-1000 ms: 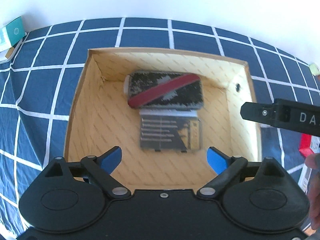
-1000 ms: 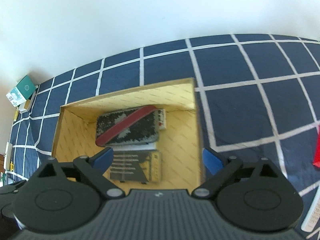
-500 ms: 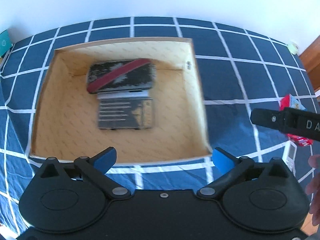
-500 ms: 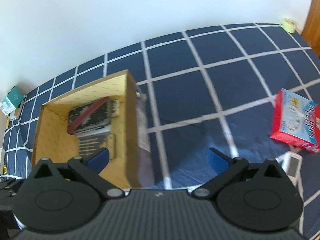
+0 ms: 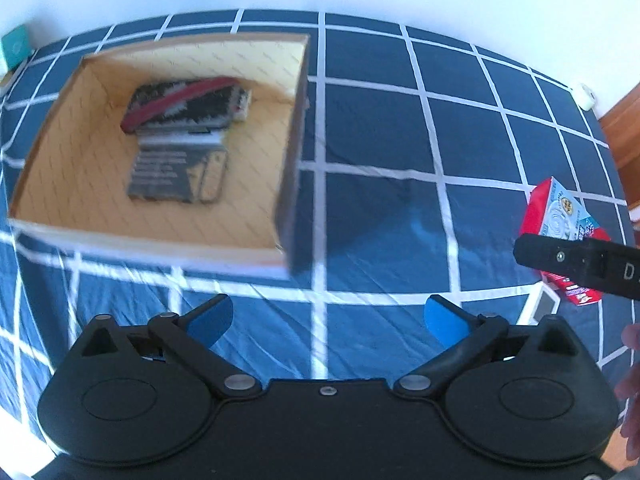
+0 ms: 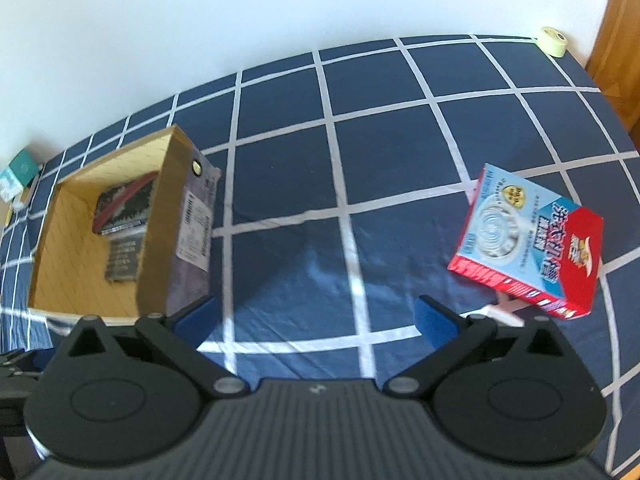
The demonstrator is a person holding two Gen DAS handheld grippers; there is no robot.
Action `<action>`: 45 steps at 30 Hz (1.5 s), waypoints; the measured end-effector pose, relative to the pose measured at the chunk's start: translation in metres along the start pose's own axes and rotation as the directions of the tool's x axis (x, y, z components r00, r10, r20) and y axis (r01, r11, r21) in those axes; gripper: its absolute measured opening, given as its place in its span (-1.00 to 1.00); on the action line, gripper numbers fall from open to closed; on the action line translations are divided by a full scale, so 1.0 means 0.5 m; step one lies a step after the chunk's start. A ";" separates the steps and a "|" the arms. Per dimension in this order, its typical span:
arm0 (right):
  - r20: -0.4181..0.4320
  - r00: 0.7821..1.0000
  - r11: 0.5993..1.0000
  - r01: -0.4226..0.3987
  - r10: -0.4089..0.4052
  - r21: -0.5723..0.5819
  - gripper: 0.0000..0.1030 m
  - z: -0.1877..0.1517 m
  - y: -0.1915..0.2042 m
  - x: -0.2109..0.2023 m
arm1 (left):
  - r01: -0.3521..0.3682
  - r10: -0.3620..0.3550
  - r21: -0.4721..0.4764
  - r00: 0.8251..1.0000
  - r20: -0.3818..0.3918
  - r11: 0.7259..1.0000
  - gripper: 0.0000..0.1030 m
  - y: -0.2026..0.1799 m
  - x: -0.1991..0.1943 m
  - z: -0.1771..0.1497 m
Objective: Organize objects
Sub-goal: 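Move the right tool out of the box toward the white remote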
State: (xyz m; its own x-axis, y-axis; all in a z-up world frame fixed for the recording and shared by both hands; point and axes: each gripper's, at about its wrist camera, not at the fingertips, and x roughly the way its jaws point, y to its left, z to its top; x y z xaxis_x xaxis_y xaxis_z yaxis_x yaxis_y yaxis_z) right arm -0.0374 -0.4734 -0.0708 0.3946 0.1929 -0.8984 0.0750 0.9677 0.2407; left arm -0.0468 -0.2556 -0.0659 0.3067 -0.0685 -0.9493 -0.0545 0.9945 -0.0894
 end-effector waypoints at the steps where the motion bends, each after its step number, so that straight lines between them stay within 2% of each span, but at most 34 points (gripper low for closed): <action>1: -0.006 1.000 1.000 -0.005 0.005 -0.016 1.00 -0.002 -0.012 0.000 | -0.004 0.004 -0.014 1.000 -0.001 1.000 1.00 -0.010 0.003 -0.009; 12: -0.085 0.994 0.972 -0.092 0.075 -0.217 1.00 -0.016 -0.088 0.000 | -0.073 0.073 -0.150 0.997 -0.007 0.986 1.00 -0.088 0.009 -0.096; 19: -0.142 0.984 0.931 -0.150 0.108 -0.334 1.00 -0.037 -0.100 -0.009 | -0.129 0.132 -0.173 0.991 0.010 0.976 1.00 -0.105 0.002 -0.148; 32: -0.210 0.973 0.883 -0.176 0.091 -0.434 1.00 -0.114 -0.125 -0.069 | -0.120 0.126 -0.243 0.992 0.011 0.963 1.00 -0.113 -0.060 -0.286; 37: -0.222 0.972 0.877 -0.172 0.077 -0.448 1.00 -0.137 -0.142 -0.079 | -0.118 0.124 -0.260 0.992 0.009 0.958 1.00 -0.134 -0.062 -0.311; 40: -0.237 0.969 0.867 -0.178 0.071 -0.466 1.00 -0.137 -0.155 -0.072 | -0.104 0.109 -0.303 0.994 -0.001 0.947 1.00 -0.148 -0.056 -0.321; 45: -0.278 0.959 0.854 -0.196 0.063 -0.482 1.00 -0.115 -0.186 -0.038 | -0.121 0.122 -0.366 0.992 -0.021 0.923 1.00 -0.185 -0.032 -0.324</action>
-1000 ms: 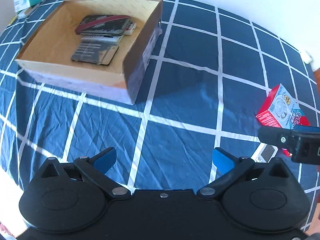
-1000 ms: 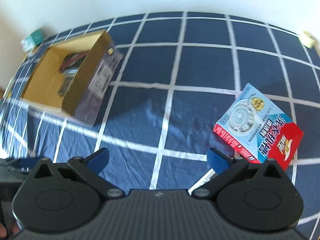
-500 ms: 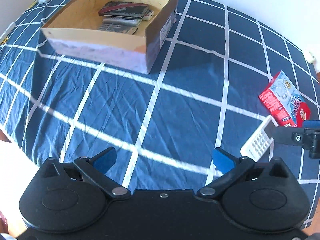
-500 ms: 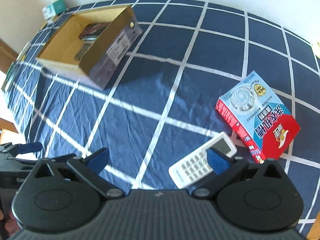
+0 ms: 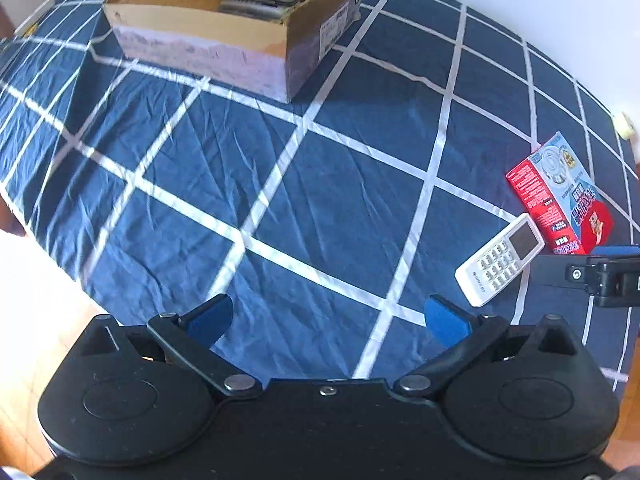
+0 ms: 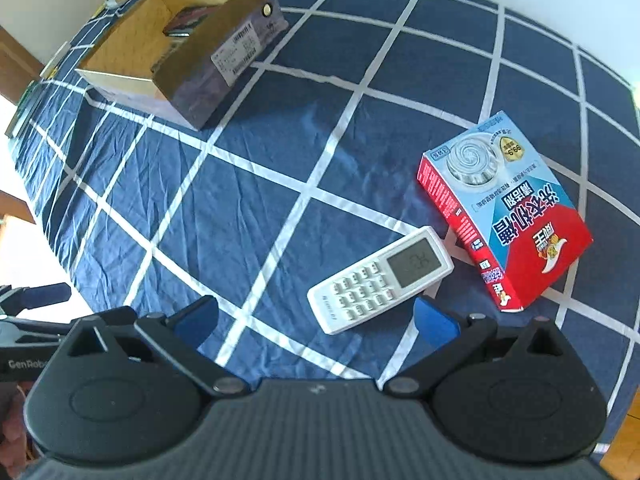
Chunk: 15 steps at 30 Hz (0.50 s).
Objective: Organize objects
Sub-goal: 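Move the right tool out of the box toward the white remote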
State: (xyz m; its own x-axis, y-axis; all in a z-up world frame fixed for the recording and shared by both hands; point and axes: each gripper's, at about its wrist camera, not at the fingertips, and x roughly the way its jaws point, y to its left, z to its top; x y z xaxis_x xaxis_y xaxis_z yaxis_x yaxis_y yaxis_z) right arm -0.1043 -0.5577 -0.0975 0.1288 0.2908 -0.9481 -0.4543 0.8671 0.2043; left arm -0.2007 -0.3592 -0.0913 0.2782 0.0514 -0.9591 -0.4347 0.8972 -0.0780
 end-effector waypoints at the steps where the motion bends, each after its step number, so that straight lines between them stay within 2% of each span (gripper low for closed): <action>1: -0.012 1.000 1.000 -0.006 0.006 -0.011 1.00 0.003 -0.011 0.007 | 0.001 -0.001 -0.019 1.000 -0.003 1.000 1.00 -0.010 0.005 -0.003; 7: -0.073 0.997 0.995 -0.045 0.039 -0.086 1.00 0.028 -0.063 0.056 | -0.020 0.016 -0.136 0.999 -0.035 0.991 1.00 -0.060 0.046 -0.024; 15: -0.154 0.987 0.978 -0.070 0.039 -0.199 1.00 0.055 -0.103 0.127 | -0.039 0.019 -0.300 0.997 -0.069 0.953 0.99 -0.106 0.098 -0.048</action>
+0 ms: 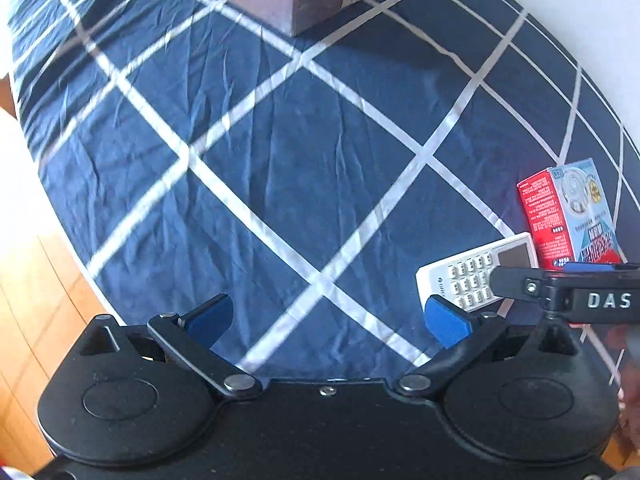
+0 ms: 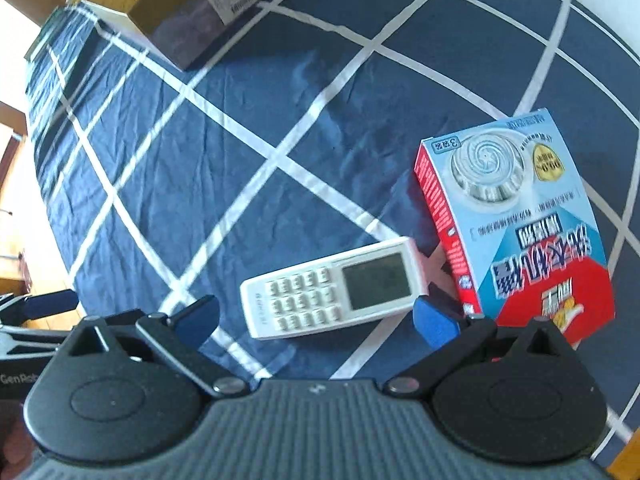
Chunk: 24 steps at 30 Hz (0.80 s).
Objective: Organize objects
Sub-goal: 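Move the right tool out of the box toward the white remote, then grasp the white air-conditioner remote with the right tool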
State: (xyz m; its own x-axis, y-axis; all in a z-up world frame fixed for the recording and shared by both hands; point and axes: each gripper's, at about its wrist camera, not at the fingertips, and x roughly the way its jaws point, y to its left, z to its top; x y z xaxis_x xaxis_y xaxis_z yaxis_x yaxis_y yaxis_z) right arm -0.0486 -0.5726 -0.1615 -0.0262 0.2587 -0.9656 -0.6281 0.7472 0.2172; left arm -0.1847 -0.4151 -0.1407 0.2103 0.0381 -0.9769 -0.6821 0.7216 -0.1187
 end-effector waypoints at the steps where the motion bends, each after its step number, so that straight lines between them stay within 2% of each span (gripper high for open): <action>1: -0.007 1.000 1.000 0.001 -0.001 -0.009 1.00 0.004 -0.004 0.007 | -0.001 0.001 -0.015 1.000 -0.002 1.000 1.00 -0.003 0.005 -0.003; 8: -0.045 0.999 0.999 -0.017 0.016 -0.032 1.00 0.026 -0.035 0.047 | -0.030 0.027 -0.075 0.999 -0.034 0.997 0.99 -0.021 0.038 -0.019; 12: -0.074 0.997 0.997 -0.029 0.023 -0.069 1.00 0.035 -0.038 0.069 | -0.022 0.017 -0.102 0.999 -0.048 0.995 0.99 -0.037 0.057 -0.024; 16: -0.088 0.996 0.995 -0.010 0.001 -0.101 0.98 0.050 -0.041 0.084 | -0.018 0.010 -0.109 0.997 -0.078 0.994 0.99 -0.053 0.079 -0.034; 18: -0.097 0.995 0.995 -0.030 0.021 -0.099 0.98 0.053 -0.046 0.088 | -0.021 0.011 -0.107 0.996 -0.090 0.994 0.99 -0.059 0.087 -0.039; 24: -0.108 0.994 0.991 -0.029 0.015 -0.130 0.97 0.055 -0.047 0.103 | -0.010 -0.001 -0.115 0.995 -0.095 0.993 0.99 -0.067 0.099 -0.038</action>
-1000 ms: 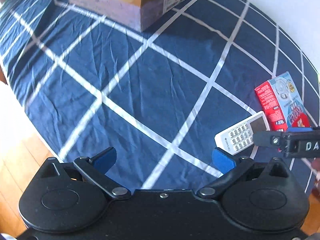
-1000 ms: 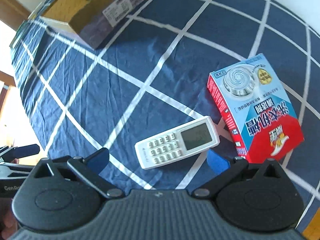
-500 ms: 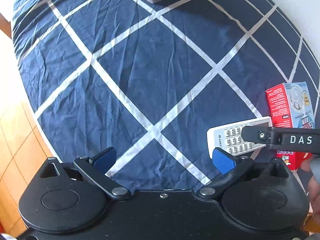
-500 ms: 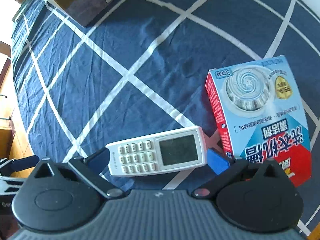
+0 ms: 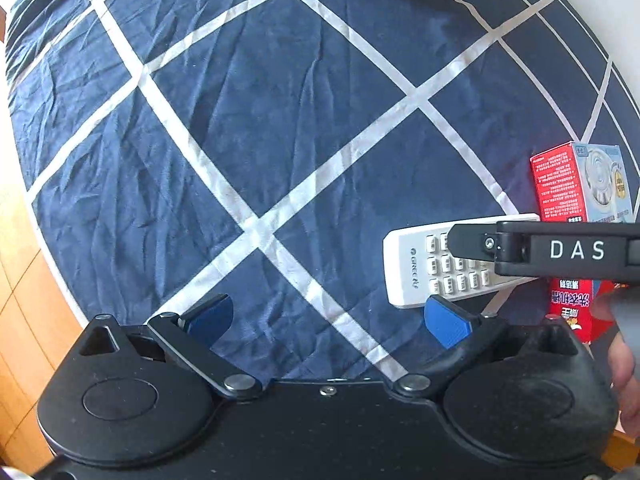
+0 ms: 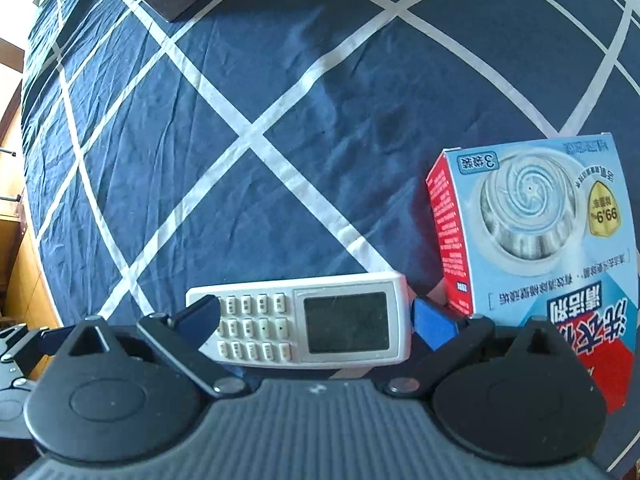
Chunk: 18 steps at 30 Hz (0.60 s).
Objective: Organize objects
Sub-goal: 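Grasp the white air-conditioner remote with the right tool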
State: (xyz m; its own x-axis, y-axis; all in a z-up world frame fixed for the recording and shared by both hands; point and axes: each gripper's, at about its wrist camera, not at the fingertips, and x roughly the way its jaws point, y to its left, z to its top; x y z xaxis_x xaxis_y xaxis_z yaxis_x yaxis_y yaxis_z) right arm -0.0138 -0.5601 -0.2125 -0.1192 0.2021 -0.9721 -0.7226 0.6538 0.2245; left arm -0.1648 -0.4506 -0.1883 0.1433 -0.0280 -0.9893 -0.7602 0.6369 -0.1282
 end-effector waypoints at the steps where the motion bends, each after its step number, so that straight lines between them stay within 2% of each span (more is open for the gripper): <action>1: 0.004 1.000 1.000 -0.002 0.002 -0.001 0.96 0.001 0.000 -0.001 | 0.001 -0.001 -0.003 1.000 0.001 1.000 0.99 -0.001 0.002 0.001; 7: 0.012 0.999 0.998 0.038 -0.038 -0.056 0.76 0.015 0.010 -0.001 | 0.000 0.000 -0.011 1.000 -0.005 1.000 1.00 -0.007 0.011 0.008; 15: 0.005 0.997 0.994 0.075 -0.075 -0.079 0.77 0.025 0.005 0.002 | 0.002 -0.002 -0.005 1.000 -0.011 1.000 0.99 -0.018 0.012 0.010; 18: 0.007 0.998 0.997 0.055 -0.054 -0.062 0.79 0.026 -0.012 -0.003 | 0.003 -0.003 0.000 1.000 -0.011 1.000 0.99 -0.022 0.012 0.011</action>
State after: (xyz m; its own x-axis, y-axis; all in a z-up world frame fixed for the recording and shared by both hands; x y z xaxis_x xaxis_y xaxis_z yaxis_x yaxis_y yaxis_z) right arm -0.0003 -0.5549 -0.2113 -0.0751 0.1713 -0.9824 -0.7691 0.6171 0.1664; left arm -0.1519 -0.4534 -0.1923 0.1385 -0.0381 -0.9896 -0.7599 0.6367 -0.1309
